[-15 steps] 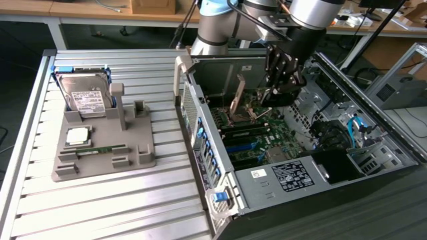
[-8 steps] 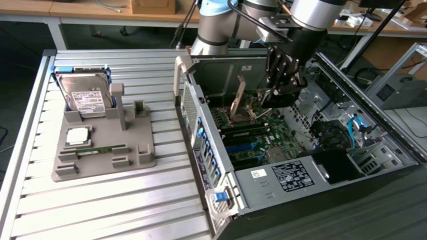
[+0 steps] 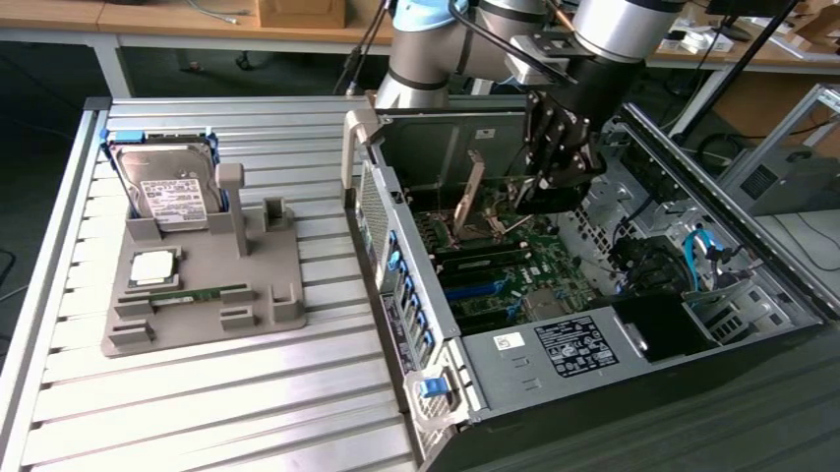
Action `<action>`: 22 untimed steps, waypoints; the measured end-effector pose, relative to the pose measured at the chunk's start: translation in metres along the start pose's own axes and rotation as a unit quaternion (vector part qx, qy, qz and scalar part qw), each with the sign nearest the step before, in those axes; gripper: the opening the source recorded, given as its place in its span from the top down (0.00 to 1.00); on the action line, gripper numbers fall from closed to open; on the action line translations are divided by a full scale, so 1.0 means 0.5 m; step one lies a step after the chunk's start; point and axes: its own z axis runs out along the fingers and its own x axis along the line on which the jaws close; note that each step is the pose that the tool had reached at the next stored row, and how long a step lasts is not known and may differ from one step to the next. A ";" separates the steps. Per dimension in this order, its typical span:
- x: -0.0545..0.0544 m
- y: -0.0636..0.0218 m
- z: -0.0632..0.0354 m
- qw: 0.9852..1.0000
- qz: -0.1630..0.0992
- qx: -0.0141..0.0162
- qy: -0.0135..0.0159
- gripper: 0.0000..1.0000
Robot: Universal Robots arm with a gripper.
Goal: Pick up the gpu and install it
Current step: 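Insert the gpu into the slot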
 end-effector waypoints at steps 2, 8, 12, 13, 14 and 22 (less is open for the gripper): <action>0.001 0.000 0.000 1.000 0.000 0.000 0.000 0.73; 0.004 0.000 0.000 1.000 0.000 0.000 0.000 0.73; 0.006 0.000 0.000 1.000 0.000 0.000 0.000 0.73; 0.006 0.000 0.000 1.000 0.000 0.000 0.000 0.73; 0.007 0.000 0.000 1.000 0.000 0.000 0.000 0.73; 0.010 0.000 0.001 1.000 0.000 0.000 0.000 0.73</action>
